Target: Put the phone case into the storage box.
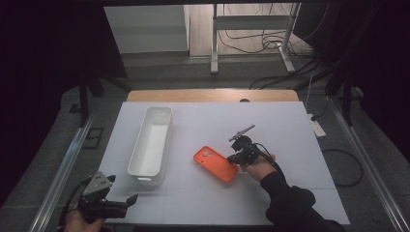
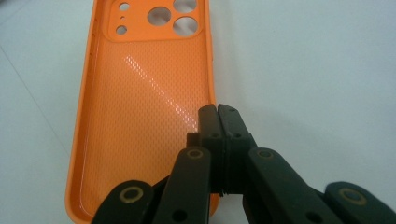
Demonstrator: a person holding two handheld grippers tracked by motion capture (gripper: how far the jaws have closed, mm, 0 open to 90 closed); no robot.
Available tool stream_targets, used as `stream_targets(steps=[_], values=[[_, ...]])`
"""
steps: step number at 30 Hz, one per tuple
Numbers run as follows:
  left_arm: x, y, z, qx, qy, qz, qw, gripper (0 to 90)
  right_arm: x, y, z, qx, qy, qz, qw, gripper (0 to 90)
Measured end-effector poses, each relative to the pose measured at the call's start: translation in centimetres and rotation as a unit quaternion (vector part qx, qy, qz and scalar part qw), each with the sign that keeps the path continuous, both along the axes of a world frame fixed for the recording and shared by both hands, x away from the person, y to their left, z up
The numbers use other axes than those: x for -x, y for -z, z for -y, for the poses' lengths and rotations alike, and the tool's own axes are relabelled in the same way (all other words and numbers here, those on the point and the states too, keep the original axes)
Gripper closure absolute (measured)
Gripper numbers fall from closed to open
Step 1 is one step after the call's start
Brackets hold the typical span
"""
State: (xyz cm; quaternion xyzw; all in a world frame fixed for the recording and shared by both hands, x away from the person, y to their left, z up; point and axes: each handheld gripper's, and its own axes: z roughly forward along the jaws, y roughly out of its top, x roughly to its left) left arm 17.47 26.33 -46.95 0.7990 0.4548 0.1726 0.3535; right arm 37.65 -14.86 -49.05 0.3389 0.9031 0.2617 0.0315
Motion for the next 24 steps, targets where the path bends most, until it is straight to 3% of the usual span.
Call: stream_targets(steps=[24], values=[[0.0, 0.0, -0.2, 0.007, -0.009, 0.001, 0.9999, 0.0, 1.1, -2.5, 1.2, -0.054, 0.000, 0.056, 0.9970, 89.0]])
